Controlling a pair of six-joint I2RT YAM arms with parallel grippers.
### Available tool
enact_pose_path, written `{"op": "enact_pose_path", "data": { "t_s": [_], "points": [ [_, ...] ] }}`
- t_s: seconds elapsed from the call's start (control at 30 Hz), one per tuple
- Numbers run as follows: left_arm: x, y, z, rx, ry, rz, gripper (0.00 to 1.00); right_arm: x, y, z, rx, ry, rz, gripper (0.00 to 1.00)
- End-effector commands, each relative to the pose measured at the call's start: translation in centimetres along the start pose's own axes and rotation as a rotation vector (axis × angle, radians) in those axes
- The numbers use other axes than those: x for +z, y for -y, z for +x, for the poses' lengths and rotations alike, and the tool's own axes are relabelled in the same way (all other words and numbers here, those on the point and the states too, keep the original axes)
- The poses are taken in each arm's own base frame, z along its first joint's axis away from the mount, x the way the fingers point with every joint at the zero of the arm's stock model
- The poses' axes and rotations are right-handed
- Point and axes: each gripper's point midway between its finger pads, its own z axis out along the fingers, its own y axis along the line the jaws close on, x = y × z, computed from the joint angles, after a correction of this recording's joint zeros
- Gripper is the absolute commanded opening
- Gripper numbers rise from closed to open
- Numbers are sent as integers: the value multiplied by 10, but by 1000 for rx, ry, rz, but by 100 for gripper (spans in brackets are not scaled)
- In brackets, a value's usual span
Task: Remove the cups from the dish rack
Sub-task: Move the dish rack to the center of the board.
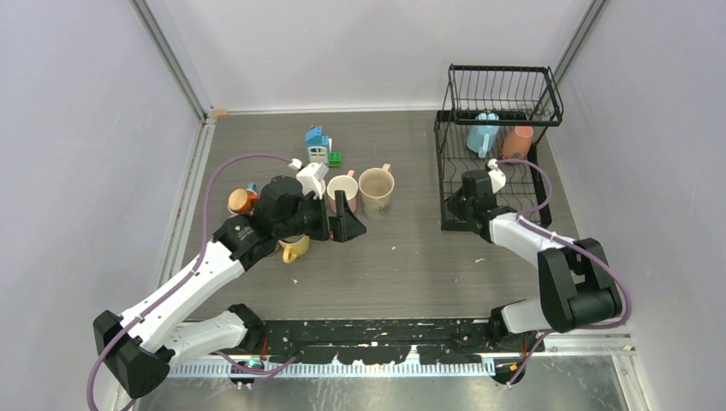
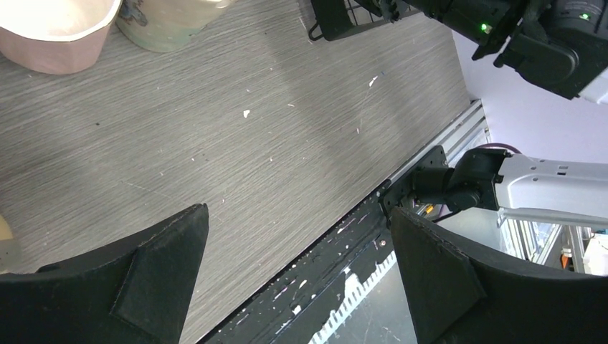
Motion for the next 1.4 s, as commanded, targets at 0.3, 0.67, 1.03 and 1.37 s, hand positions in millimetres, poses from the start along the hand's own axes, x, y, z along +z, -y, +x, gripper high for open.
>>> {"op": "enact_pose_path", "data": {
  "t_s": [0.3, 0.67, 1.03, 1.37],
  "points": [
    [-1, 7, -4, -19, 34, 34, 100, -50, -48, 95, -92, -143, -87, 12],
    [1, 4, -3, -31, 28, 18, 100, -79, -66, 158, -130, -183, -120, 11],
    [3, 3, -3, -38, 25, 10, 100, -99, -66, 101, -69, 13, -151, 16],
    [3, 4, -4, -28, 19, 14, 100, -90, -75, -26, 292, 328, -331, 38]
  ]
}}
